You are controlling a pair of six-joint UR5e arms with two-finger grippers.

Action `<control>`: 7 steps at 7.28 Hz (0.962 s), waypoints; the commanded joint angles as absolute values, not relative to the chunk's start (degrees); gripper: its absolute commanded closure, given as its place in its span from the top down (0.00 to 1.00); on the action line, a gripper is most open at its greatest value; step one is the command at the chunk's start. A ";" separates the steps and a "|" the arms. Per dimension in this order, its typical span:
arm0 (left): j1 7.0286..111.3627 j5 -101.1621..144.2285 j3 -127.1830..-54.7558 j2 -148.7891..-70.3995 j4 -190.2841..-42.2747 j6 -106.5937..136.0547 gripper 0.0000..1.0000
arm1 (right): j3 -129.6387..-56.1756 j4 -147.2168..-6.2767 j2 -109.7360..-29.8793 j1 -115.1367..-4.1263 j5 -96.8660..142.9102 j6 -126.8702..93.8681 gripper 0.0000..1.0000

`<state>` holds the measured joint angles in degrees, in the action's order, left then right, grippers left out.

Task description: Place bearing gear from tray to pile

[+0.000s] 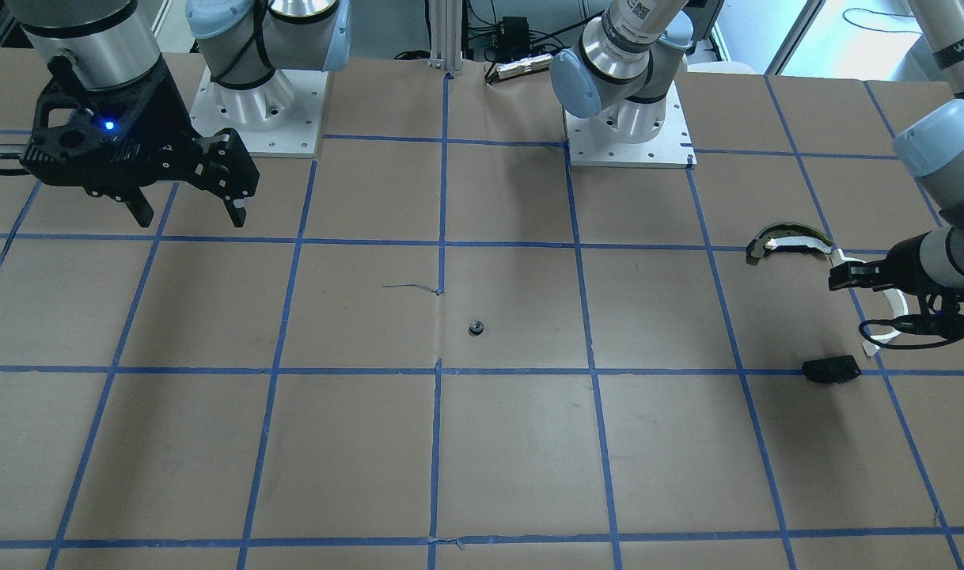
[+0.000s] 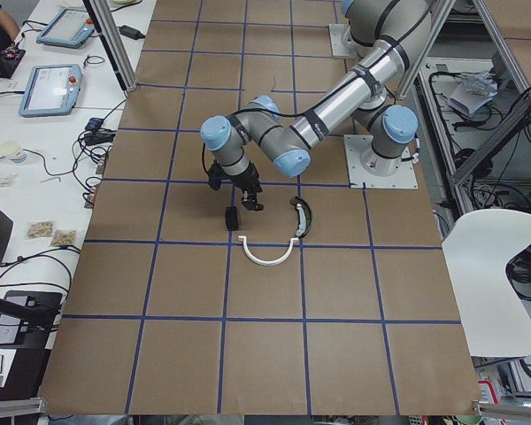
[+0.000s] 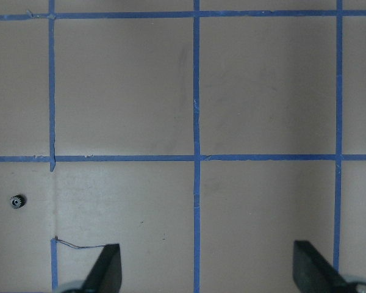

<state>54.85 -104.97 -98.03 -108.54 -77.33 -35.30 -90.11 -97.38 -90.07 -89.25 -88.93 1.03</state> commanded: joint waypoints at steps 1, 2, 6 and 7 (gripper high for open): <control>54.84 -105.12 -98.00 -108.54 -77.26 -35.51 0.96 | -90.18 -97.73 -90.09 -89.21 -88.95 0.97 1.00; 54.93 -105.20 -98.00 -108.72 -77.26 -35.59 1.00 | -90.26 -97.73 -90.09 -89.21 -88.95 0.97 1.00; 56.85 -102.32 -97.56 -107.76 -76.99 -34.64 1.00 | -90.09 -98.43 -90.09 -89.21 -88.95 1.05 1.00; 62.00 -97.26 -96.08 -107.32 -76.82 -30.80 1.00 | -90.17 -98.79 -90.09 -89.21 -88.95 1.05 1.00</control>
